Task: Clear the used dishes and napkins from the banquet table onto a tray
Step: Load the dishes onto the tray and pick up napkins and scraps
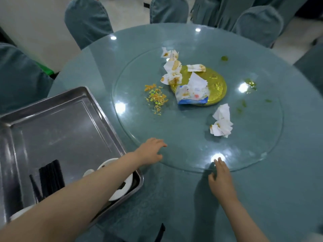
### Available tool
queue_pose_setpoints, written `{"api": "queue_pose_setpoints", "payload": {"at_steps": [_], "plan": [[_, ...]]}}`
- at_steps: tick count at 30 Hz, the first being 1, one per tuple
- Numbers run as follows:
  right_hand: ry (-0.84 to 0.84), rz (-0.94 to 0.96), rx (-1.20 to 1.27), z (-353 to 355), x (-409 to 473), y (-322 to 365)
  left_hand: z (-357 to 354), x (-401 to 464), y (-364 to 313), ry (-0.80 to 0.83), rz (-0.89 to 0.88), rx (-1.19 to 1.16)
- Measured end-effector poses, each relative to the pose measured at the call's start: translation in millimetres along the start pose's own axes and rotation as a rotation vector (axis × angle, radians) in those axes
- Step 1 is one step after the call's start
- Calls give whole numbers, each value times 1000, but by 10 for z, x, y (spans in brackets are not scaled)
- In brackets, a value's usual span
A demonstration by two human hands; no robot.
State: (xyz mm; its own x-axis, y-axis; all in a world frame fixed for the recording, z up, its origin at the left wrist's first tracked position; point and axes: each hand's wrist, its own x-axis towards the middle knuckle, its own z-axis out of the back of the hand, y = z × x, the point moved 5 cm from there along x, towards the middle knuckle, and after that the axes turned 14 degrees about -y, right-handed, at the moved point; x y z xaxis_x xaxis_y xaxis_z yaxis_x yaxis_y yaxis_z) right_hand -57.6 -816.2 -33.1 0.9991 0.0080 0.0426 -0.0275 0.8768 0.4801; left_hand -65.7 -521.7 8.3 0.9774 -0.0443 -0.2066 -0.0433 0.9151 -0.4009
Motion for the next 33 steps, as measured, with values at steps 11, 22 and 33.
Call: {"api": "queue_pose_setpoints", "payload": {"at_steps": [11, 22, 33], "plan": [[-118, 5, -34, 275, 673, 185, -164, 22, 164, -50, 12, 208], [36, 183, -274, -101, 1744, 497, -61, 91, 496, -91, 95, 125], [0, 54, -157, -123, 1751, 621, -42, 93, 651, -5, 35, 266]]}}
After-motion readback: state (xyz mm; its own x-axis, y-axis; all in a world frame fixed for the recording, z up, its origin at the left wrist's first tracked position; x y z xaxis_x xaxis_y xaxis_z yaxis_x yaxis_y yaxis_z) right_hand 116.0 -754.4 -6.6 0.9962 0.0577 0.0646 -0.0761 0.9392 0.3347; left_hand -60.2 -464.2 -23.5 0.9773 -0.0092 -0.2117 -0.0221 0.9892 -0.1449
